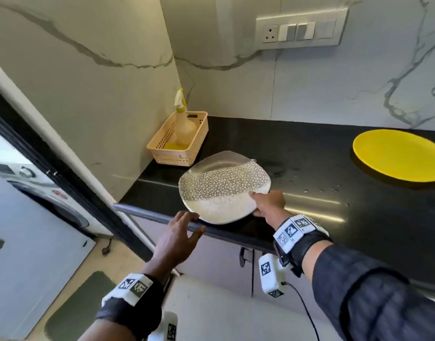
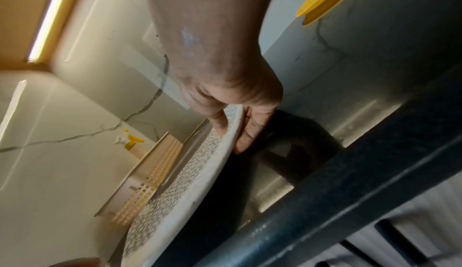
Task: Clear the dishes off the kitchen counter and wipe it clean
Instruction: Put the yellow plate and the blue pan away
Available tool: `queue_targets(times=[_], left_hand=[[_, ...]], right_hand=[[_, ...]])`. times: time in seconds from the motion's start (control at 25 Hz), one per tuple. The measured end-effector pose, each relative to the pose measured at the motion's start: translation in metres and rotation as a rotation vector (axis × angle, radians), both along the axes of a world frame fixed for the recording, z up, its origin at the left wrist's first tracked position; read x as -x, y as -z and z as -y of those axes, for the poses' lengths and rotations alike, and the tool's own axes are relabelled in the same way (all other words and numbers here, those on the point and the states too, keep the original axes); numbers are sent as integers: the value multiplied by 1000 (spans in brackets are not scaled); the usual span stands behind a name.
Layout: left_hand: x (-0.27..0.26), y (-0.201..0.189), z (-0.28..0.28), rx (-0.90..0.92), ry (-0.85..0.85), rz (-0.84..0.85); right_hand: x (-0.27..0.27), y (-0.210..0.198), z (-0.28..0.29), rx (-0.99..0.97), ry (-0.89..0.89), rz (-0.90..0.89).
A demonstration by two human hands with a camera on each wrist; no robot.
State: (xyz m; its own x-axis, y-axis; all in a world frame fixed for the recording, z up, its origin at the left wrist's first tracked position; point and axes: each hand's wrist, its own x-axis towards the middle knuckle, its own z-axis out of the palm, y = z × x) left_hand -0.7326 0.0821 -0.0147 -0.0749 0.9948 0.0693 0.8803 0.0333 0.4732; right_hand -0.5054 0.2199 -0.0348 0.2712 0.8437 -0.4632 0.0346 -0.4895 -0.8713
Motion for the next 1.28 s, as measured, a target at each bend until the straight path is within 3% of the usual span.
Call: queue_targets(times=[0.16,0.28,0.4,0.52,0.64,0.76,0.92,1.04,1.16,1.28], left_hand=[[9,-5,-39,-130,147,16],[-18,-14,-55,-288,273,26],[-79,-19,-46,-378,395,102],[-157,-10,-14,-383,707,133],[-237,2,30,-347,1046,129],[-306,23,71,-260,1286,81],[-374,73,91,-20,1490,-141],[-423,124,92,239,1496,-345],[-467,176,83,497,1381,-436],[-503,215,78,639,1294,-567]], right_hand=[[3,-6,-5,-48,97,-46],[-40,-35,28,-190,145,29],[-128,-53,100,-302,277,52],[-218,-56,201,-369,498,138],[-279,-46,319,-302,753,202],[-328,-15,429,-140,1044,309],[-392,54,513,15,1292,244],[-456,111,518,70,1343,103],[-511,181,498,148,1267,24],[-543,229,463,160,1252,-6]])
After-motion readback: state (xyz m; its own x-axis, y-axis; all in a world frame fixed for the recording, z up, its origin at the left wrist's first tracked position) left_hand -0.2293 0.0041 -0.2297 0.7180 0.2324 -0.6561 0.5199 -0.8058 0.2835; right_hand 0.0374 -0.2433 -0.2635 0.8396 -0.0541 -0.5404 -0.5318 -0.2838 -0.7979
